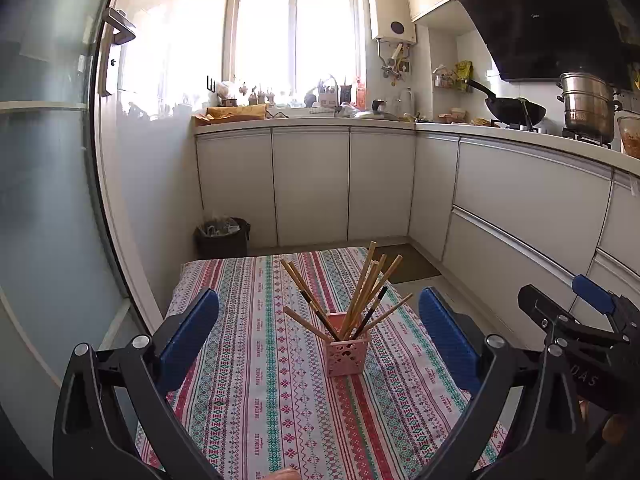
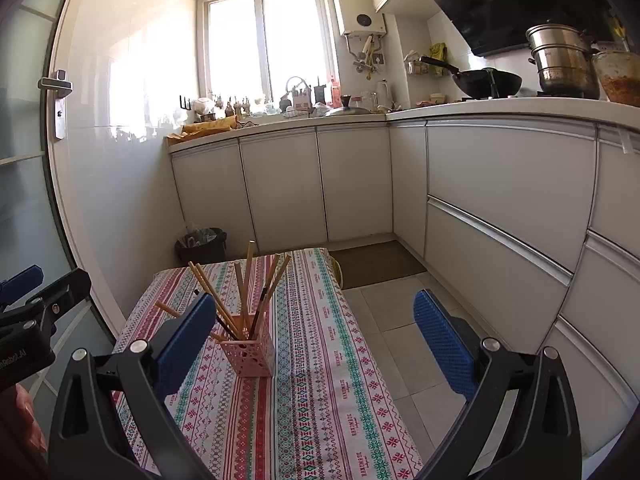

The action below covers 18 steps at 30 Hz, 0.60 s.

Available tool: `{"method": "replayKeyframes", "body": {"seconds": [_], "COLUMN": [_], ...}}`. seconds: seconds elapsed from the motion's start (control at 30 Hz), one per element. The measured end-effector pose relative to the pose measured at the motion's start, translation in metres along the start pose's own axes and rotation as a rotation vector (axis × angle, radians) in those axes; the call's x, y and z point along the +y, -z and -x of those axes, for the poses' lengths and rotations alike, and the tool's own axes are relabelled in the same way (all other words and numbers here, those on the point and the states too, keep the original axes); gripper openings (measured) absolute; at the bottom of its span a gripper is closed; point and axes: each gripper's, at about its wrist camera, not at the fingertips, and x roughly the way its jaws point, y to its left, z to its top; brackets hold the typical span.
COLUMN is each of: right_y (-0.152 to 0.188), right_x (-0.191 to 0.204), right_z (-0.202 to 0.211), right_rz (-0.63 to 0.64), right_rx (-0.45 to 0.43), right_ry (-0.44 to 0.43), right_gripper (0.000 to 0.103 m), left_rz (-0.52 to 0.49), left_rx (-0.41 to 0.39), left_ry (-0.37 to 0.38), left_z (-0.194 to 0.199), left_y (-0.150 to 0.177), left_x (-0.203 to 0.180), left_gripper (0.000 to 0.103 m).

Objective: Organize utensils

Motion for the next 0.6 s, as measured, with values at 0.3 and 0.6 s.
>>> {"method": "replayKeyframes", "body": {"seconds": [0.3,0.6], "right_y": [-0.0004,-0.0004], "right_x": [-0.0004,-0.0015], "right_z": [0.0000,0.0006], "right_rz": [0.004,0.005], "right_rx": [0.004,0.005], "right_ry": [-0.003,-0.006], "right_gripper": [0.096,0.096], "left_rz": [0.006,0.005], "left_rx": [-0.001,-0.001], "left_ry": [-0.003,-0.011], "left_z": [0.0004,-0.0003], "left_y": [-0.0017,-0.0013], "left_x": [-0.0003,-0.0017], "left_gripper": [0.096,0.096]}}
